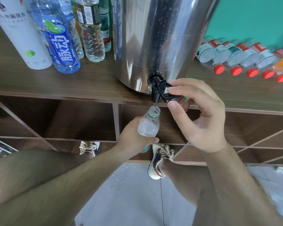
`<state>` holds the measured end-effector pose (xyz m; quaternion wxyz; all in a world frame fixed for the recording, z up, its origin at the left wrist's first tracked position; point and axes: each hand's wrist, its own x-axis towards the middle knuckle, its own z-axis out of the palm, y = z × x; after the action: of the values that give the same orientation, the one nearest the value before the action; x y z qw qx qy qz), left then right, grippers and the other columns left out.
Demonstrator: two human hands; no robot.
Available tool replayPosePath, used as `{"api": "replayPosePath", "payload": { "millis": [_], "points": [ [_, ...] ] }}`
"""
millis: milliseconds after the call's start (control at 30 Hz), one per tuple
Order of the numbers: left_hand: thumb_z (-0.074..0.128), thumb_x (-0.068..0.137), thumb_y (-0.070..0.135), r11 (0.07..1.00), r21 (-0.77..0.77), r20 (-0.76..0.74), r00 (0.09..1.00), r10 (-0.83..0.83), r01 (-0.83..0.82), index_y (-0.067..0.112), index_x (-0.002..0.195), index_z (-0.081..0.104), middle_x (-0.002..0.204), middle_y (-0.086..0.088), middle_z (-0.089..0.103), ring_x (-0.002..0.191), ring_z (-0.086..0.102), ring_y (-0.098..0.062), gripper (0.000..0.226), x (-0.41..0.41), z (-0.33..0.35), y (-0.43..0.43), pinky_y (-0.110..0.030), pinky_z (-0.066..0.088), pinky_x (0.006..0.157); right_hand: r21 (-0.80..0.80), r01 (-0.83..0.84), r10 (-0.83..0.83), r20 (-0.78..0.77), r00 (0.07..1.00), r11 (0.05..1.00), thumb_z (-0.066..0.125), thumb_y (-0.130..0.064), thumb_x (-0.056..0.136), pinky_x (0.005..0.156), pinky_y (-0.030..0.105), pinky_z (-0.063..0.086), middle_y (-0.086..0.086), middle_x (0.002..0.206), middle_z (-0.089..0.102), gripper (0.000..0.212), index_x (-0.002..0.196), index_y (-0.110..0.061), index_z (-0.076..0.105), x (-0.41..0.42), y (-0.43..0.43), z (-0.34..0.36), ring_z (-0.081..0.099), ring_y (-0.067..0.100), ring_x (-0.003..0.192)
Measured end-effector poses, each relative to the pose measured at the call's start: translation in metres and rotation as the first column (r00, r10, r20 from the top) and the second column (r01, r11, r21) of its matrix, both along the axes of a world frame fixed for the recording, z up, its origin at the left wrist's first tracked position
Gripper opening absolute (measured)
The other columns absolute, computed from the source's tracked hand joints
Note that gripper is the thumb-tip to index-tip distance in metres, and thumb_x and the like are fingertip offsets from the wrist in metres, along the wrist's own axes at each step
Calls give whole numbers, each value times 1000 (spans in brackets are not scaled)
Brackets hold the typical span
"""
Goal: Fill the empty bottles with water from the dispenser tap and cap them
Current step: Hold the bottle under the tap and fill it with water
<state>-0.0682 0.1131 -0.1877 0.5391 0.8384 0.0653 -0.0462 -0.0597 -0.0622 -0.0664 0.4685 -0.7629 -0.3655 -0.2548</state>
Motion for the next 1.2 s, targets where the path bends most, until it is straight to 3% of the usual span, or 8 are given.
{"api": "replayPosePath", "payload": {
  "millis": [967,1200],
  "points": [
    [94,69,38,1000,21,14,1000,7,-7,42,118,48,109,21,59,101,59,-3,67,2,-2,0,-18,45,80,-9,5,-5,7,1000,1000,70,-7,94,62,40,49,16,122,68,18,110,1,73,-1,0,2,66,18,85],
    [94,70,37,1000,4,5,1000,5,-5,43,118,48,107,22,58,98,58,-1,67,0,0,0,-17,43,79,-35,-10,10,3,1000,999,63,1,95,66,39,50,16,123,68,19,111,2,72,-1,-2,3,66,19,102]
  ]
}}
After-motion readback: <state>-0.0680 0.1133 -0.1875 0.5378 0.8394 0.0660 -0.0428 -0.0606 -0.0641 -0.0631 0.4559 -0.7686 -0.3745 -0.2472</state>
